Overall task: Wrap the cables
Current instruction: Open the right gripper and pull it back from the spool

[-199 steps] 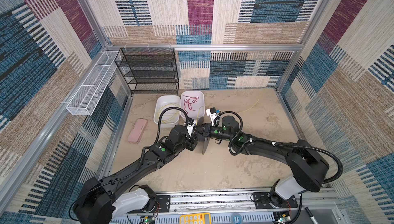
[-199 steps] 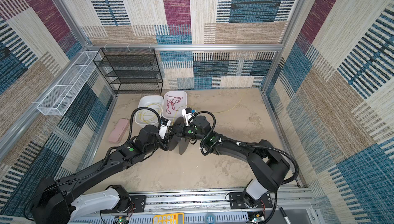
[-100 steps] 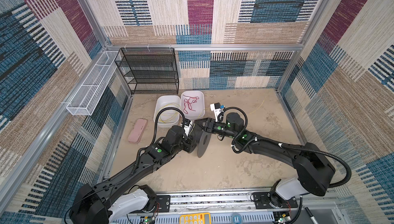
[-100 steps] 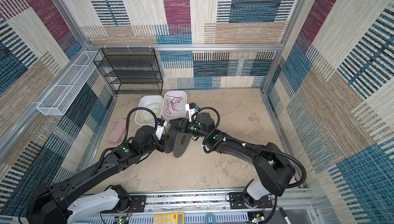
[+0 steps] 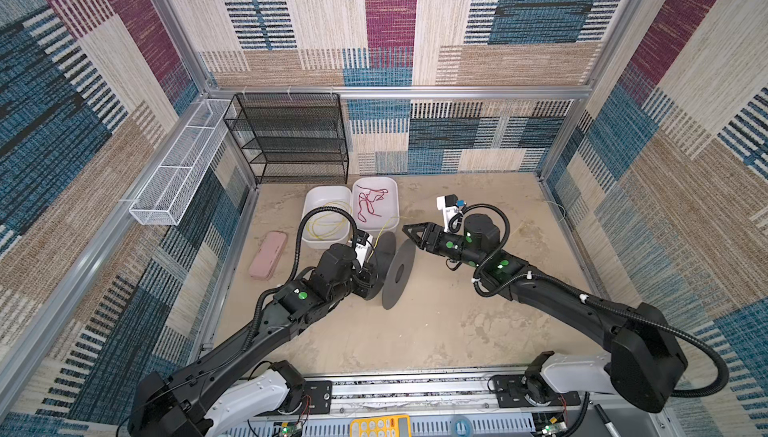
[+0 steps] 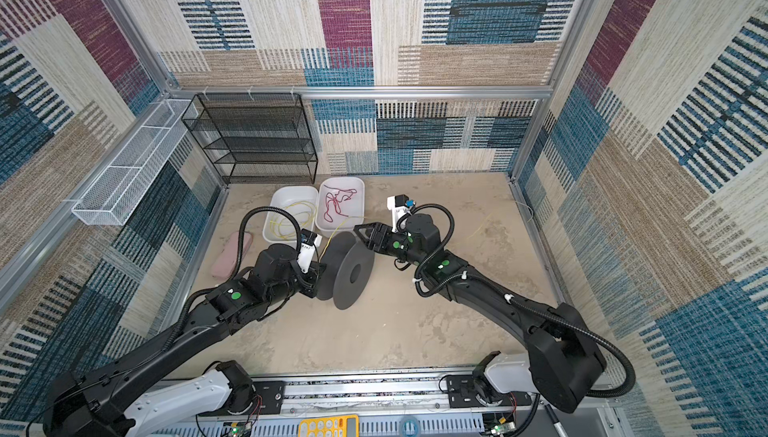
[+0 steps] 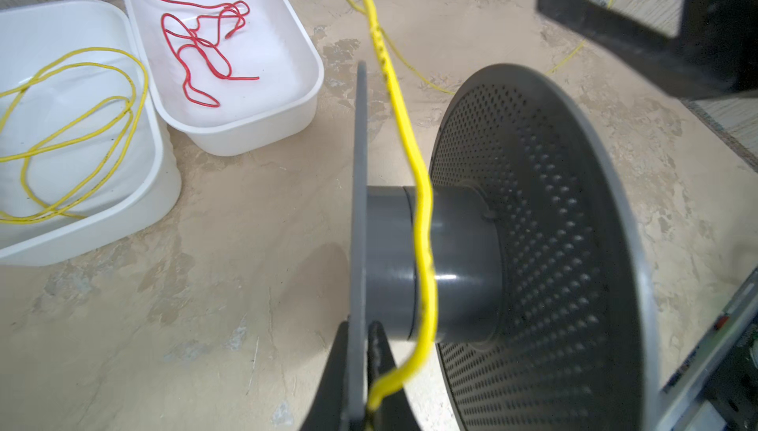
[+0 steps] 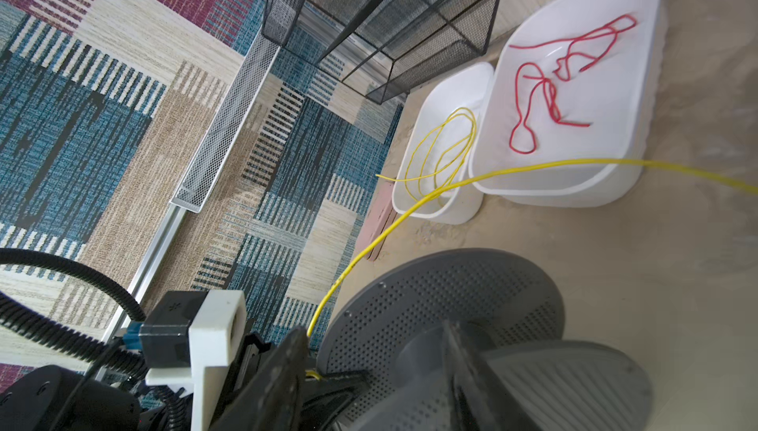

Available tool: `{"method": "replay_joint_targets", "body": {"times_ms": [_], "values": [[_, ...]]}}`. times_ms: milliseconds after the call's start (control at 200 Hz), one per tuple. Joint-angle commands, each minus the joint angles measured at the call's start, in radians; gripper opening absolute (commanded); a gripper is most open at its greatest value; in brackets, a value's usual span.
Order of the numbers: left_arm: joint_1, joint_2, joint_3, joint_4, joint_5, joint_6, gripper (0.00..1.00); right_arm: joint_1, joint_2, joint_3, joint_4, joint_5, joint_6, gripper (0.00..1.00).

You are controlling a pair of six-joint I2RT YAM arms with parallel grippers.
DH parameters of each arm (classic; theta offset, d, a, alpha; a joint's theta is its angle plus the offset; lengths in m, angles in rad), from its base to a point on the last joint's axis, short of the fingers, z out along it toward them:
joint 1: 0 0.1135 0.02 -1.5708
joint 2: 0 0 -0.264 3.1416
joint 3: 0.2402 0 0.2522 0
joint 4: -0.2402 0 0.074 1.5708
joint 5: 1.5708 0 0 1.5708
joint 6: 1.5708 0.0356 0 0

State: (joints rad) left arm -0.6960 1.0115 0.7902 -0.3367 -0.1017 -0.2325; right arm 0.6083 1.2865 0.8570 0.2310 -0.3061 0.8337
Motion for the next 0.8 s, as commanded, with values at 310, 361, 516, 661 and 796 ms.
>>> {"method": "replay_joint_targets", "body": {"times_ms": [310,361,516,661,796], "values": [[0.001,-0.078,0.024,-0.071,-0.127,0.008,0.00,-0.447,-0.165,-0.006,-0.286,0.216,-0.255,0.66],[0.002,-0.083,0.025,-0.075,-0.130,0.010,0.00,-0.507,-0.145,-0.007,-0.273,0.215,-0.254,0.69],[0.001,-0.105,0.022,-0.078,-0.129,0.012,0.00,-0.653,0.014,0.073,-0.261,0.196,-0.258,0.75],[0.001,-0.111,0.019,-0.073,-0.122,0.003,0.00,-0.749,0.152,0.149,-0.289,0.192,-0.246,0.77],[0.001,-0.123,0.014,-0.076,-0.132,0.004,0.00,-0.834,0.188,0.134,-0.268,0.167,-0.222,0.78]]}}
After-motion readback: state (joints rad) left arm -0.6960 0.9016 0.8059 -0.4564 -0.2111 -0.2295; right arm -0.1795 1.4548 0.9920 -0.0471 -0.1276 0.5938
